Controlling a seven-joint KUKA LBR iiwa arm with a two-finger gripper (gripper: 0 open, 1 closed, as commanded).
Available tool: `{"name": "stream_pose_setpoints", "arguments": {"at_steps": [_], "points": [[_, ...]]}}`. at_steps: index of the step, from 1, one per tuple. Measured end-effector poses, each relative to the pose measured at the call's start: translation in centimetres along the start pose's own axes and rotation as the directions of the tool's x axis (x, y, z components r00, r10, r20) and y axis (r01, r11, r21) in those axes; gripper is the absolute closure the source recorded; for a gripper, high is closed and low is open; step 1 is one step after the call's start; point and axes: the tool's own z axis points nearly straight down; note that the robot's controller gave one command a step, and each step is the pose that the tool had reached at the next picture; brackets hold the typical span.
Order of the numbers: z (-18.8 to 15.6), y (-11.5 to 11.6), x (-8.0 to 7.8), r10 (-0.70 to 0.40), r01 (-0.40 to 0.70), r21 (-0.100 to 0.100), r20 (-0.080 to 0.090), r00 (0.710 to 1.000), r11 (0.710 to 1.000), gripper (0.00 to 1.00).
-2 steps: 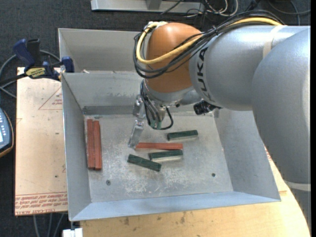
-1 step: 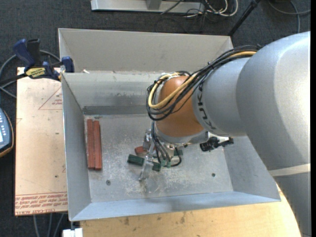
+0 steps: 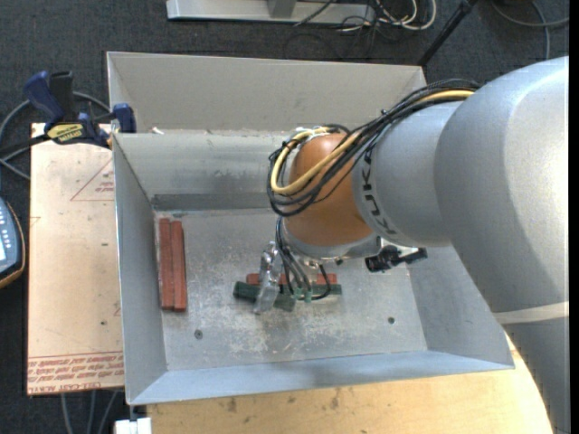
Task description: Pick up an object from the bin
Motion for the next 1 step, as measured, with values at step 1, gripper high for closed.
{"name": "stream_pose_setpoints", "arguments": {"at_steps": [1], "points": [[-11.83,-0.44,1.56,-0.009,0.009,-0.001,0.002,1.0,1.0,1.0]]}}
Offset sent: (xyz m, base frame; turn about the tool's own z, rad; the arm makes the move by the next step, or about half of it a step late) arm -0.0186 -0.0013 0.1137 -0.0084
